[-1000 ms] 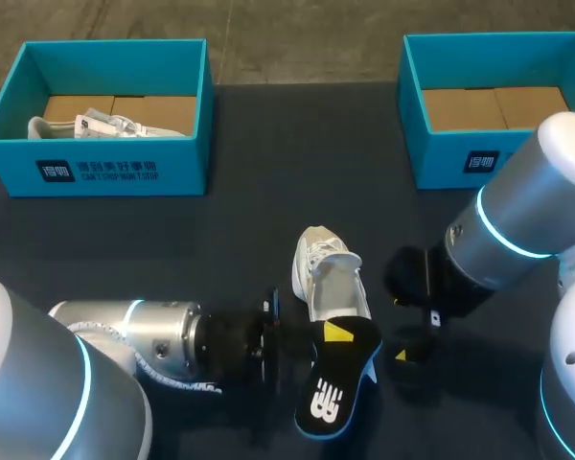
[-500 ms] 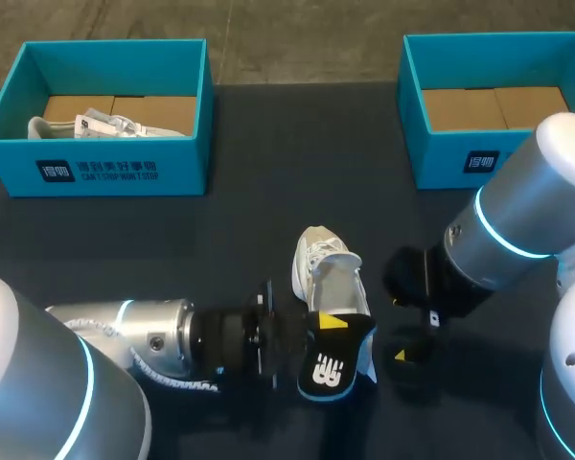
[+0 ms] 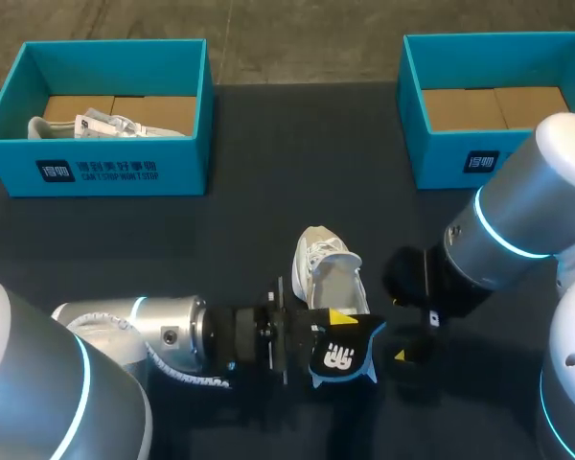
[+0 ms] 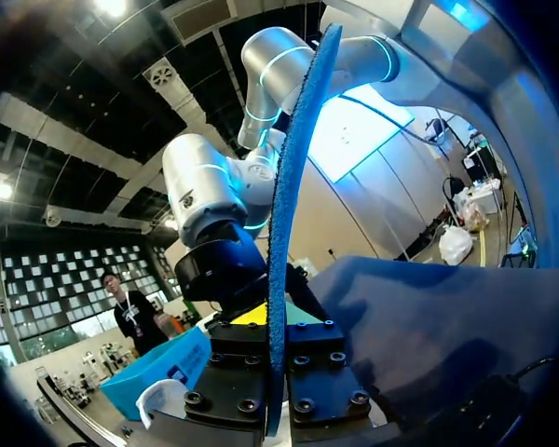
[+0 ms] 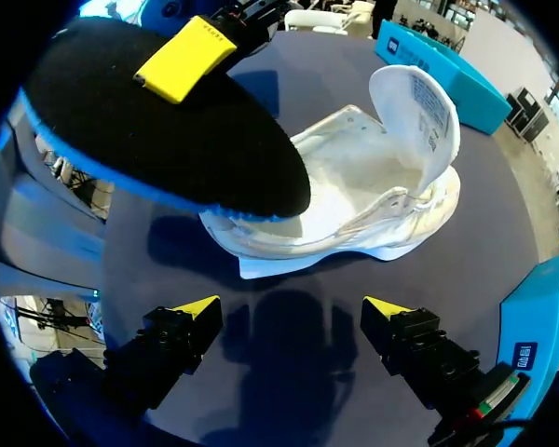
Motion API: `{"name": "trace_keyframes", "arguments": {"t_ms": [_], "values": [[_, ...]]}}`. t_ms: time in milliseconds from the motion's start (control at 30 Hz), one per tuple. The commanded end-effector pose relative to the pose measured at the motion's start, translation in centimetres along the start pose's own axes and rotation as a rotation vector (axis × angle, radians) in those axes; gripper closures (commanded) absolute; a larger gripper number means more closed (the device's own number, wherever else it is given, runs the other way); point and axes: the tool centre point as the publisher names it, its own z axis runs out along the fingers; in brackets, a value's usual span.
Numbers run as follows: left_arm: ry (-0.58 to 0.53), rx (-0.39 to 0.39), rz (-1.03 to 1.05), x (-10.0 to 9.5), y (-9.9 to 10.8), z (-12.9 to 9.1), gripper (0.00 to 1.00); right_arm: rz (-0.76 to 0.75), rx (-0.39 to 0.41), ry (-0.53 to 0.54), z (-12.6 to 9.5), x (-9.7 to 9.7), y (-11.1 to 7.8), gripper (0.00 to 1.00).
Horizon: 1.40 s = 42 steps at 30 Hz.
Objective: Take the shoe out of the shoebox, open the shoe tongue, remove and reinsert the insole, then place the shoe into the shoebox
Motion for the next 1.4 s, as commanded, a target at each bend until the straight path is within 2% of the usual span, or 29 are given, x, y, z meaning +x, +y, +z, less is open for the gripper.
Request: {"name": "trace_keyframes", "arguments": {"t_ms": [33, 200, 600, 767, 1400], "values": [[0.014, 0.000, -0.004, 0.6, -0.2, 1.0, 1.00, 0.002, 0.002, -0.004, 0.2, 0.1, 0.1, 0.00], [0.009, -0.022, -0.028, 1.0, 0.8, 1.1, 1.00, 0.002, 0.002, -0.004, 0.2, 0.1, 0.1, 0.00], [-0.032, -0.045, -0.057, 0.1, 2.5, 0.5, 1.00, 0.002, 0.002, -0.004, 0.2, 0.1, 0.1, 0.00], [-0.004, -0.075, -0.034, 0.1, 3.2, 0.2, 1.00, 0.002, 0.002, -0.004, 0.2, 0.1, 0.1, 0.00], [-0.010, -0.110, -0.044, -0.1, 4.2, -0.4, 1.00, 0.002, 0.002, -0.004, 0.2, 0.1, 0.1, 0.00]]}}
